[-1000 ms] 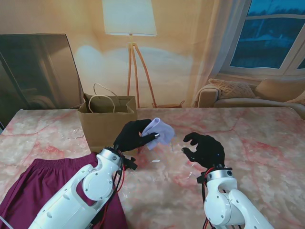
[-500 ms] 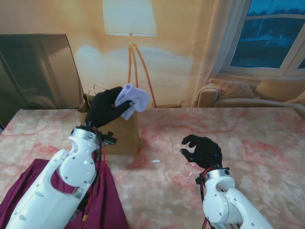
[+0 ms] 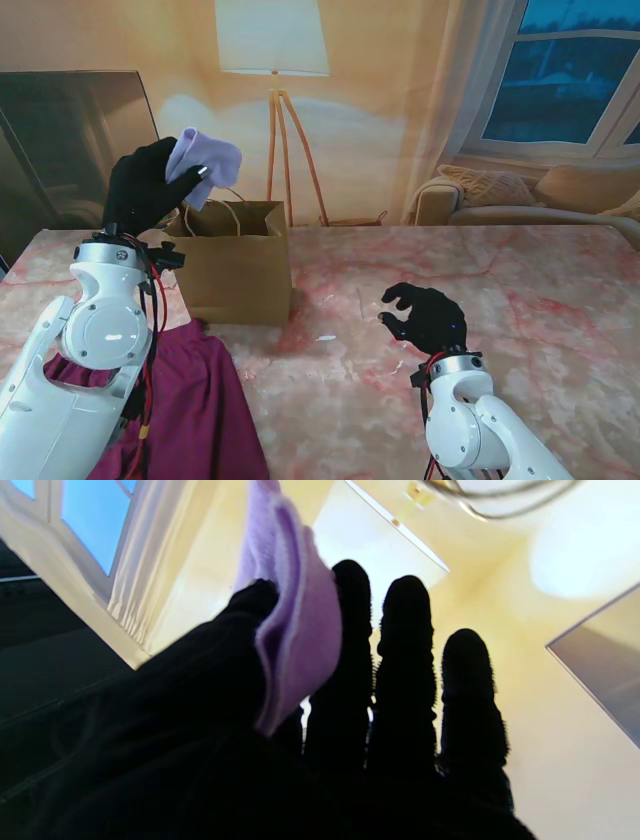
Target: Fold the socks and the shorts into the kraft paper bag
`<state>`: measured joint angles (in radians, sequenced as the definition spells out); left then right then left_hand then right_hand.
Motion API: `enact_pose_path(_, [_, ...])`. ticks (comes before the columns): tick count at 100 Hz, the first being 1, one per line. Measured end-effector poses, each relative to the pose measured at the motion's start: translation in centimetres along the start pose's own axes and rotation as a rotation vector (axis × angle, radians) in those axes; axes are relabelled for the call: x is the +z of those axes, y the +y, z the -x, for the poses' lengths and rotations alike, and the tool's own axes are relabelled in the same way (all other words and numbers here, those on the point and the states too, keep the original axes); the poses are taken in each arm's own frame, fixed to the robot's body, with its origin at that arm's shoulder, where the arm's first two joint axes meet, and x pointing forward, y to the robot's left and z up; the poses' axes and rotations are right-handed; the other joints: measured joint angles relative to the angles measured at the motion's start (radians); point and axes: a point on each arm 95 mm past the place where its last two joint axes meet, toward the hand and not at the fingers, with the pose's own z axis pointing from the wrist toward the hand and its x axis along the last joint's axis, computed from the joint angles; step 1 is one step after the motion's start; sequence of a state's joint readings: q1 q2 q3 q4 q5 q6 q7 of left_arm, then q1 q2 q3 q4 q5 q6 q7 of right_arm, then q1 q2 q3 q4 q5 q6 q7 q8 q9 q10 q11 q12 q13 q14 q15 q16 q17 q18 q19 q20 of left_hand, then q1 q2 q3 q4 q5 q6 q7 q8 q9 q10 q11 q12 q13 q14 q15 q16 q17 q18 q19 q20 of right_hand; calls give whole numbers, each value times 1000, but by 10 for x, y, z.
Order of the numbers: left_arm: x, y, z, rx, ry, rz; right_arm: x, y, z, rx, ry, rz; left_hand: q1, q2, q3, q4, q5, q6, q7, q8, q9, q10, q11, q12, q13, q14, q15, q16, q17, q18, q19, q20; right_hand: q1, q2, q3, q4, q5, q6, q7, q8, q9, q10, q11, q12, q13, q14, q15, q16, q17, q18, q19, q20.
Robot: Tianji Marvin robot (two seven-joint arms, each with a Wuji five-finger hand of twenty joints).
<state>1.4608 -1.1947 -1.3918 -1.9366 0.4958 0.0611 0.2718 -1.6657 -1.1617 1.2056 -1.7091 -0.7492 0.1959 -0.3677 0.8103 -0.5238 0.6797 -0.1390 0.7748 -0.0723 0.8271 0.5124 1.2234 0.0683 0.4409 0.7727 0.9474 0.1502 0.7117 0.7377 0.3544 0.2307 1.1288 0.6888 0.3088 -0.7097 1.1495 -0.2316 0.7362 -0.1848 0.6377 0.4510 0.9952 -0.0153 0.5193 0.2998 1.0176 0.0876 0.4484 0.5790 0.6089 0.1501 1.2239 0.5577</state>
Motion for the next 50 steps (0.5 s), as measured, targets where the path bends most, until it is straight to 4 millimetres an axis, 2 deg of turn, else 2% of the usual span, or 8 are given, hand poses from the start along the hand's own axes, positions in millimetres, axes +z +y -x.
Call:
enact_pose_path(11, [6, -8, 11, 45, -24, 7, 0, 0, 0, 7, -2, -3, 0, 0, -1, 0, 0, -10, -2, 6, 0, 0, 0, 0, 0, -3, -15, -4, -10, 0, 0, 0, -7, 1, -1, 0, 0, 0, 0, 0, 0, 0, 0, 0, 0, 0, 0, 1, 0, 0, 0, 1])
enact_pose_path(15, [8, -10, 16, 55, -37, 11, 0, 0, 0, 8, -2, -4, 0, 0, -10, 0, 0, -23, -9, 9, 0, -17, -4, 2, 0, -4, -21, -4, -10, 0, 0, 0, -7, 1, -1, 0, 0, 0, 0, 0, 0, 0, 0, 0, 0, 0, 0, 1, 0, 0, 0, 1])
enact_pose_path(21, [11, -11, 23, 69, -55, 23, 1, -1, 0, 7, -2, -5, 0, 0, -11, 0, 0, -31, -11, 13, 0, -21, -6, 10, 0, -4, -26, -5, -12, 0, 0, 0, -7, 1, -1, 0, 0, 0, 0, 0, 0, 0, 0, 0, 0, 0, 0, 2, 0, 0, 0, 1])
enact_pose_path(27, [14, -11, 32, 88, -71, 36, 1, -1, 0, 7, -3, -6, 0, 0, -15, 0, -1, -40, -12, 20, 0, -21, -21, 11, -11, -4, -33, -6, -23, 0, -5, 0, -10, 4, -1, 0, 0, -1, 0, 0, 0, 0, 0, 1, 0, 0, 0, 2, 0, 0, 0, 1])
enact_pose_path(32, [15, -11, 39, 106, -82, 48, 1, -1, 1, 6, -4, -7, 0, 0, -24, 0, -1, -60, -20, 22, 0, -43, -36, 11, -21, -7, -53, -15, -26, 0, -13, -1, -16, 30, -1, 0, 0, -1, 0, 0, 0, 0, 0, 1, 0, 0, 0, 2, -1, 0, 0, 1])
enact_pose_path(50, [18, -6, 60, 147, -120, 105, 1, -3, 1, 7, -7, -12, 0, 0, -34, -1, -1, -91, -28, 25, 0, -55, -70, 11, -62, -9, -95, -27, -64, 0, -51, -1, -16, 44, -13, 0, 0, -1, 0, 0, 0, 0, 0, 2, 0, 0, 0, 2, -7, 0, 0, 2])
